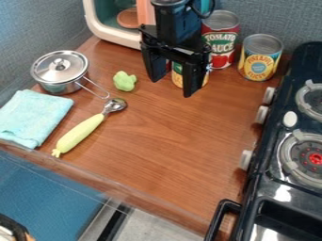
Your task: Take out the casserole cover and put it on the right side of spoon
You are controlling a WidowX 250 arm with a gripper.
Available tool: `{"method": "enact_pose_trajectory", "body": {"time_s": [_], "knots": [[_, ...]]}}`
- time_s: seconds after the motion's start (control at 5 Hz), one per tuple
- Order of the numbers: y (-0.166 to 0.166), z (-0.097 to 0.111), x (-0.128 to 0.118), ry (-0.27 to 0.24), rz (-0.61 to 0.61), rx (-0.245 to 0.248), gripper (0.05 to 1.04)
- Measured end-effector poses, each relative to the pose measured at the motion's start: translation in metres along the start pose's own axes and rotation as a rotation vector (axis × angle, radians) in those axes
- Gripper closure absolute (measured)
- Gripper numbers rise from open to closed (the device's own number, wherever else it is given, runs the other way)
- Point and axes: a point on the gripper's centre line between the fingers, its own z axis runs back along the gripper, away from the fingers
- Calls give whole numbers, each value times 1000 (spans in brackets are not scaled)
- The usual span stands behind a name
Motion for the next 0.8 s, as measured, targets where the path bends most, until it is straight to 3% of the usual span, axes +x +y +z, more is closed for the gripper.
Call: {"method": "enact_pose_trajectory", "body": {"time_s": [0.2, 0.6, 0.8], "knots": [[-1, -10, -4, 34, 9, -13, 84], [58, -3, -32, -7, 325, -29, 84], [92, 10, -60, -49, 491, 37, 84]]}}
